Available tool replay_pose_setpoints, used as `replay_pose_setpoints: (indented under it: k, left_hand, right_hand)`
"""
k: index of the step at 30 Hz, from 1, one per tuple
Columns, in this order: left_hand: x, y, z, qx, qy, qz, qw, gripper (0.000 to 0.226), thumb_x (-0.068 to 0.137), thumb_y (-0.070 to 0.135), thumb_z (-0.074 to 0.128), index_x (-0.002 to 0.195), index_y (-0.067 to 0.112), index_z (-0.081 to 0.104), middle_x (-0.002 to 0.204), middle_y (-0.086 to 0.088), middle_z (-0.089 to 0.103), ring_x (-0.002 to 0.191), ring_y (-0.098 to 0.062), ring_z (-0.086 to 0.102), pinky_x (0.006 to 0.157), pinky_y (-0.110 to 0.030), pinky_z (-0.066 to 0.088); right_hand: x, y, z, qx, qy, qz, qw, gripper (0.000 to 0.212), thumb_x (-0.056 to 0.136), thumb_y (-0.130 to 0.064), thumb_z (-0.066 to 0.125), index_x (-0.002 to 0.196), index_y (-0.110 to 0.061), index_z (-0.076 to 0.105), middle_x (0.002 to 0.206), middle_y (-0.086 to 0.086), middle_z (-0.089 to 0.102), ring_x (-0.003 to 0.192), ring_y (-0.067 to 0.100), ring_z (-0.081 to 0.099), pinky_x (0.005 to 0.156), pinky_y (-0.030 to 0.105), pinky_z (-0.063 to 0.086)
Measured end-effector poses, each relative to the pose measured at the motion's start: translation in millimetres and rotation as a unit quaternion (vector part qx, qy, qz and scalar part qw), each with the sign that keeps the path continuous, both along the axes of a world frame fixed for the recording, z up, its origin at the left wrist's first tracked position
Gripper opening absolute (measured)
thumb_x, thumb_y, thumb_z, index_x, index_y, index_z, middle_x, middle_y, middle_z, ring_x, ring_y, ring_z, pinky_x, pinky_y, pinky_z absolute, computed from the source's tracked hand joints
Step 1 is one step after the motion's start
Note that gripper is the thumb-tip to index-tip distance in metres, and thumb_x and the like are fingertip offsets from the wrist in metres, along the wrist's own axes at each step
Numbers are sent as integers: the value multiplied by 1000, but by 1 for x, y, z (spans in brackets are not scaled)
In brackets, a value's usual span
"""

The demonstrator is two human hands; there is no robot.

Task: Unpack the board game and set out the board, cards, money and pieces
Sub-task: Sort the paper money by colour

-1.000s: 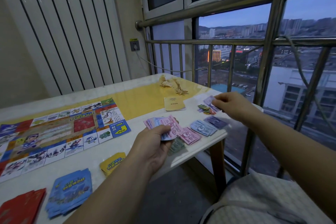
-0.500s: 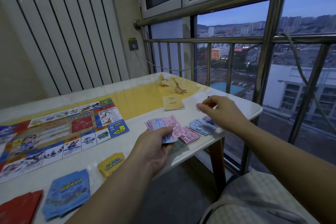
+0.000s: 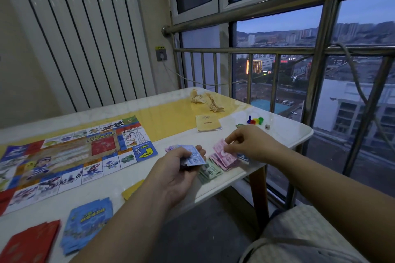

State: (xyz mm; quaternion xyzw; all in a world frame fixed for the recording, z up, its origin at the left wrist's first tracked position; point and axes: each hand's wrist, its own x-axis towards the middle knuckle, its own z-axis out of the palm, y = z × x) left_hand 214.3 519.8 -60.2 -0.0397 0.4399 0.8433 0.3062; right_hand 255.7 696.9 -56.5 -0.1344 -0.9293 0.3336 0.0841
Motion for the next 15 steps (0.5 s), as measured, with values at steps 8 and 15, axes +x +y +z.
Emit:
replay_pose_setpoints:
  k: [8, 15]
  left_hand:
    - [-2, 1, -13, -18, 23, -1, 1000, 32, 90, -11, 47, 121, -8, 52, 99, -21, 64, 80, -25, 63, 52, -27, 54]
    - [7, 4, -9, -17, 81, -7, 997, 13, 90, -8, 48, 90, -1, 58, 85, -20, 66, 76, -25, 63, 54, -26, 56]
  right_hand:
    - [1, -15, -3, 38, 110, -8, 993, 30, 85, -45, 62, 101, -20, 70, 83, -14, 63, 77, 2, 60, 66, 16, 47]
    - [10, -37, 2, -154, 40, 56, 986, 23, 78, -37, 73, 81, -15, 66, 82, 13, 72, 66, 17, 60, 61, 27, 49]
